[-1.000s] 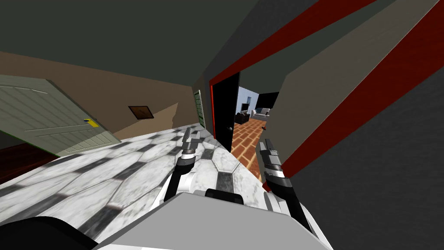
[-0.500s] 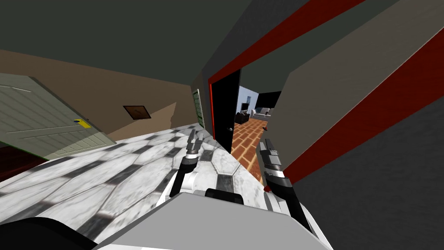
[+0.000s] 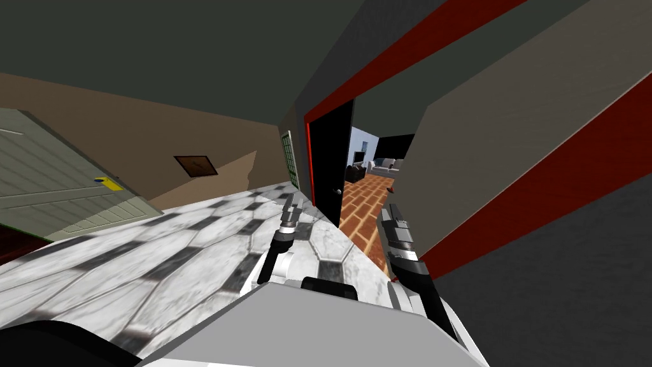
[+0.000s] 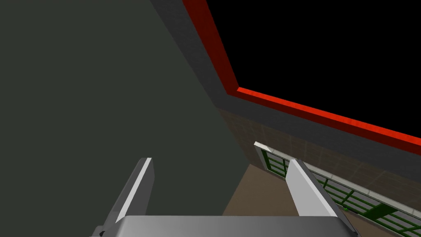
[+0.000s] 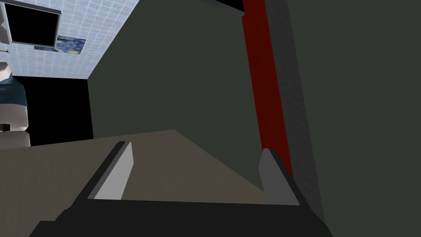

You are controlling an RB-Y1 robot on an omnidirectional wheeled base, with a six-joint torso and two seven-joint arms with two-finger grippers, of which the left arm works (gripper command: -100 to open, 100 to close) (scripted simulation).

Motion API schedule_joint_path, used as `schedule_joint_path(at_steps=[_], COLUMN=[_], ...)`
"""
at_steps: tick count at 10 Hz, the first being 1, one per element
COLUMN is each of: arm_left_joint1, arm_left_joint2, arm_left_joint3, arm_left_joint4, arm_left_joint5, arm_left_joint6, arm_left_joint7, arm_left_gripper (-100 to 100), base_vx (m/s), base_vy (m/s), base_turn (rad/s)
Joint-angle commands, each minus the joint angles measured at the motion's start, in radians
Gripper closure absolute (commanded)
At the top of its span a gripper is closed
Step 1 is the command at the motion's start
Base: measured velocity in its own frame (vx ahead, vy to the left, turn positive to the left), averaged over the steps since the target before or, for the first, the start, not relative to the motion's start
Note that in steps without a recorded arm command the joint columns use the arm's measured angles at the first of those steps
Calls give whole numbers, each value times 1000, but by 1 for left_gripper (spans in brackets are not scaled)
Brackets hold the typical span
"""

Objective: Push the door open

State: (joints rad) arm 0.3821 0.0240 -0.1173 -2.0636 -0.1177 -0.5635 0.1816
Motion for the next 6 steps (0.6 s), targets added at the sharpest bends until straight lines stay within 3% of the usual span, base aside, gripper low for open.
schedule_joint_path(at_steps=[1, 6], arm_left_joint1=[-15, -66], arm_left_joint2=[7, 25], arm_left_joint3=[-7, -31], arm_left_joint4=[38, 170], arm_left_joint5=[-3, -12], arm_left_joint6=[-6, -30], arm_left_joint7=[2, 7], arm_left_gripper=[-100, -100], base_vx=[90, 95], base_vy=[20, 23], base_turn=[-31, -26])
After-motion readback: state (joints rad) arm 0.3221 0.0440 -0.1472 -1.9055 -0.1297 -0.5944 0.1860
